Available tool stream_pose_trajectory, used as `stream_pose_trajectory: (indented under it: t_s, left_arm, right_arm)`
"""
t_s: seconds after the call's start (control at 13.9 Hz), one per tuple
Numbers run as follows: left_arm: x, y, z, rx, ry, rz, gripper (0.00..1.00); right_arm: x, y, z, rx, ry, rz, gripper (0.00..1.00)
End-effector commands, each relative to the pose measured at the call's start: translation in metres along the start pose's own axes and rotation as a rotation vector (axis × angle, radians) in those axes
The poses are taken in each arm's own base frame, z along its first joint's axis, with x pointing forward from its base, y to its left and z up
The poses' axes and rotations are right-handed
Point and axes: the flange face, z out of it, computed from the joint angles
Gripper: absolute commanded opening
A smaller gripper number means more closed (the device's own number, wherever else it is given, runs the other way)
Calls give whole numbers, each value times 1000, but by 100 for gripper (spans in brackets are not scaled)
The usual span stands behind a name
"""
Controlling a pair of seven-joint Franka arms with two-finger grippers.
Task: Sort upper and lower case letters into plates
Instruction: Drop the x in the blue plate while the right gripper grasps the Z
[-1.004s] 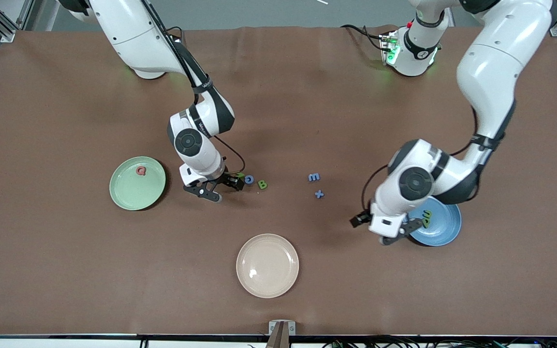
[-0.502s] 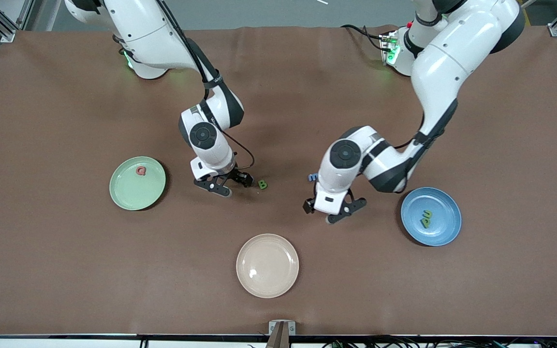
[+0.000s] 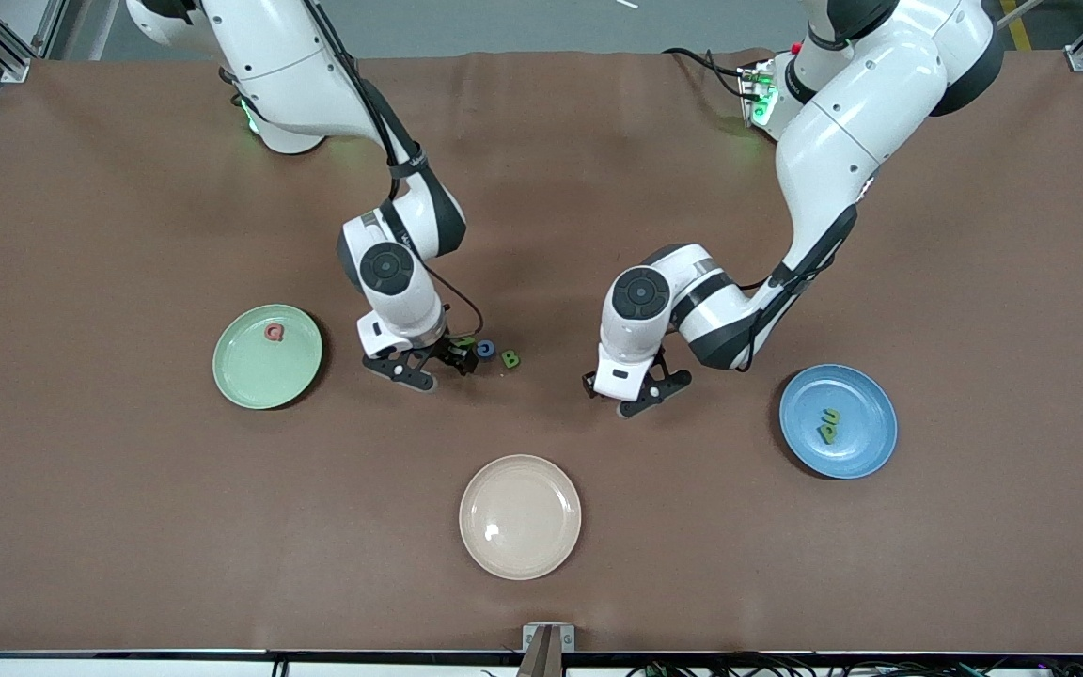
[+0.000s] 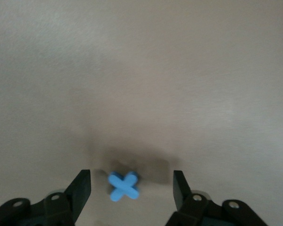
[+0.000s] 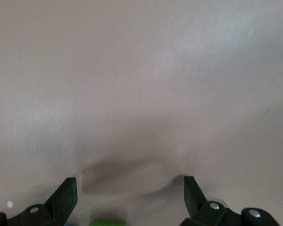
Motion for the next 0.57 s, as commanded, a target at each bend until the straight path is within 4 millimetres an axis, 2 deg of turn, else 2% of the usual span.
stream_pose_trajectory:
  t_s: [0.0, 0.07, 0.14, 0.22, 0.29, 0.36, 0.5]
  left_arm:
    - [-7, -6, 0, 4, 17, -42, 64]
    - [-8, -6, -1, 4, 17, -50, 55]
    - [-7, -7, -1, 4, 13, -56, 40]
    - [-6, -7, -1, 3, 11, -63, 13]
    - [-2, -8, -2, 1, 10, -69, 0]
    - [0, -7, -6, -3, 15, -68, 0]
    - [28, -13, -30, -15, 54, -87, 0]
  right_arm:
    - [-3, -4, 10, -16, -1, -13, 100]
    - [-7, -5, 13, -20, -3, -16, 100]
    - [-15, -8, 15, -23, -6, -28, 100]
    - [-20, -10, 15, -26, -9, -20, 100]
    - [-27, -14, 15, -28, -11, -22, 100]
    - [-33, -17, 16, -33, -15, -31, 100]
    - [-45, -17, 19, -54, -31, -45, 97]
